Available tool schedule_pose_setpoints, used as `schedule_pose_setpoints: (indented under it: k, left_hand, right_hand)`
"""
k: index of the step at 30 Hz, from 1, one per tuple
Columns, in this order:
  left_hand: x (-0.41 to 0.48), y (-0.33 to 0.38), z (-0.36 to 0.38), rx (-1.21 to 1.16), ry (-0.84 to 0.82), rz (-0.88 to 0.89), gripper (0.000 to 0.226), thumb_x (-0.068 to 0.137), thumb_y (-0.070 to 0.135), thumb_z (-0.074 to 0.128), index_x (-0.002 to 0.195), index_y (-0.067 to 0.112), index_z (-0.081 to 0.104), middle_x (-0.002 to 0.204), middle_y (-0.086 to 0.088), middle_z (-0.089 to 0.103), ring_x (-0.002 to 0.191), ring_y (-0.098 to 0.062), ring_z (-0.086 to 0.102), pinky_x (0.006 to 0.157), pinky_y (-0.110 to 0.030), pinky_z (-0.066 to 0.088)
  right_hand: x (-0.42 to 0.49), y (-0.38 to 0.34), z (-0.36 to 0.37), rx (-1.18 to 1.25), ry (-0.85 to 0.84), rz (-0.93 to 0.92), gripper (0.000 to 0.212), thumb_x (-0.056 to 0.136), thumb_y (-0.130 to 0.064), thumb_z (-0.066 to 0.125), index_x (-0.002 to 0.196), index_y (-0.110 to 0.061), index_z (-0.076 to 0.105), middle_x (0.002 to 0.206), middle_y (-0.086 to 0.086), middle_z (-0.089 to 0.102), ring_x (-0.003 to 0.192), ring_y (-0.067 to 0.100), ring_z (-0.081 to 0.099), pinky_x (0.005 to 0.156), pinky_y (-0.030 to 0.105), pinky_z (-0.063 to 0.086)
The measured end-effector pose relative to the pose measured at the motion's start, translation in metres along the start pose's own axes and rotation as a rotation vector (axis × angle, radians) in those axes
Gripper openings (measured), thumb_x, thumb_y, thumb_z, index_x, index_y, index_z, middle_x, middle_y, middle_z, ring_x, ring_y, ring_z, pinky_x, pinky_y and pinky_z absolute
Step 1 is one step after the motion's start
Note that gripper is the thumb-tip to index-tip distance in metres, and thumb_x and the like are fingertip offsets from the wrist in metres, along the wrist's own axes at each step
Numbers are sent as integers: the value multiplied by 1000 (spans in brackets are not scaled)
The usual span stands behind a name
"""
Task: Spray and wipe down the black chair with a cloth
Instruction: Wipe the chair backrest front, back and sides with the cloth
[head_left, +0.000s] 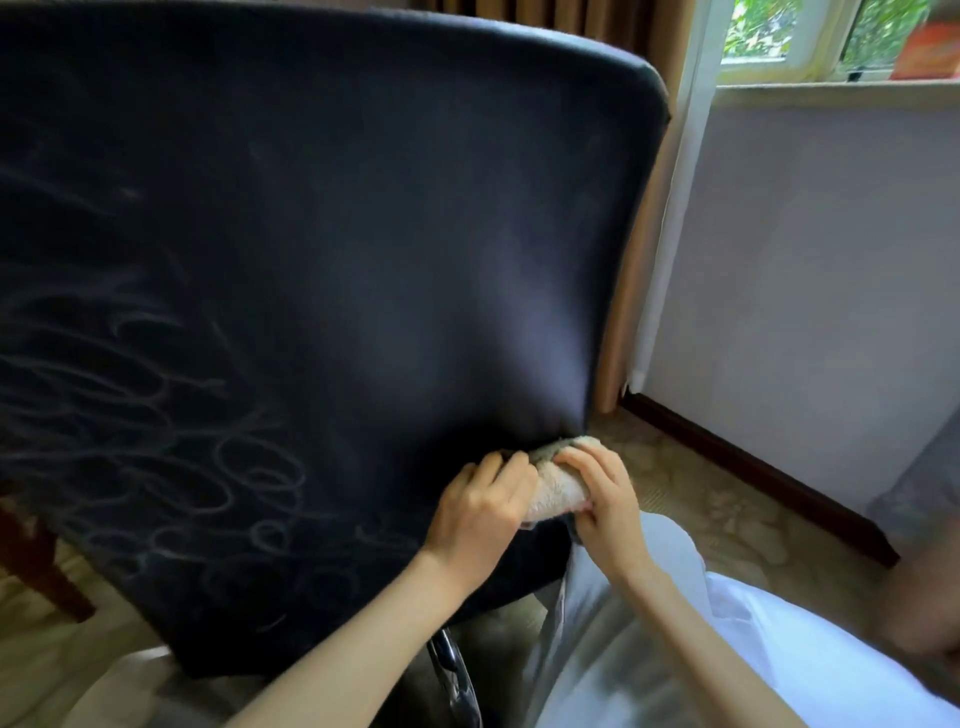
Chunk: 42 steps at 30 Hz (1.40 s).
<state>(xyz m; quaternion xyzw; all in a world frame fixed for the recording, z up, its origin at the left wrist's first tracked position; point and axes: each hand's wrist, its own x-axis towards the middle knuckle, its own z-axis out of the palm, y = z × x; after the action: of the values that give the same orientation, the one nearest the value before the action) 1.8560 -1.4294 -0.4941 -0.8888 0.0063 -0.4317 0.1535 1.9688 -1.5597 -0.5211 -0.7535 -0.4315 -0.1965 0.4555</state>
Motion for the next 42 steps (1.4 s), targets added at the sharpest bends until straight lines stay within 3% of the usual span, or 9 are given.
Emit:
schedule_pose_setpoints:
  k: [5,8,14,18,23,27,32,39,42]
  left_hand:
    - [-13,14,13,-67,-122,-63,16,72,6,72,80,18,66,82,1,60,66,-17,54,51,-29,48]
    - [-6,8,-16,-123,-93,-93,20,67,7,74,81,18,65,83,2,60,68,-17,55,52,-28,49]
    - [25,-64,-157,-43,148,-218,31,80,9,49,102,12,71,104,-3,68,91,-24,62,69,-35,54]
    - [53,-127,-259,164,346,-220,27,83,4,56,106,10,68,108,-4,66,93,-27,56,73,-36,46]
    - [66,-188,-308,202,367,-295,29,82,5,56,109,11,66,112,-3,64,95,-29,55,72,-35,43]
    - [45,-213,-277,118,323,-271,29,83,-1,61,111,6,65,114,-8,63,93,-30,57,72,-38,48]
    - [29,-191,-213,30,342,-217,27,79,-4,71,105,4,71,108,-9,69,92,-29,62,78,-32,53]
    - [35,-156,-166,7,412,-192,19,83,-1,69,97,9,75,103,-3,71,89,-23,66,74,-29,57]
    - [30,-143,-155,34,411,-189,18,89,0,63,97,11,75,103,-1,72,90,-22,66,76,-26,55]
  right_hand:
    - [-8,6,-1,-43,-81,19,54,61,5,51,107,-22,60,115,-5,57,104,18,53,92,32,43]
    - [-4,-22,-15,-62,-48,5,62,58,9,52,109,-25,58,116,-8,54,104,21,52,96,19,38]
    - [64,-171,-41,-94,141,-304,49,70,5,50,113,-12,67,116,9,58,105,31,50,96,16,30]
    - [106,-280,-51,-117,274,-473,42,81,-11,49,120,-13,64,119,12,56,106,30,46,82,28,41]
    - [147,-361,-34,-140,367,-543,41,79,-10,46,116,-14,64,114,10,58,105,30,47,73,34,49]
    - [151,-348,-5,-211,398,-614,31,81,-9,51,106,-12,69,113,9,62,103,24,43,73,35,49]
    - [131,-279,8,-271,369,-583,43,72,8,56,109,-10,70,112,11,63,101,28,46,76,38,51]
    - [118,-229,6,-241,387,-449,50,61,19,63,104,-6,72,107,14,63,100,31,46,95,19,32]
    - [108,-214,7,-231,374,-405,52,59,19,58,102,-5,72,105,13,63,99,32,47,97,19,31]
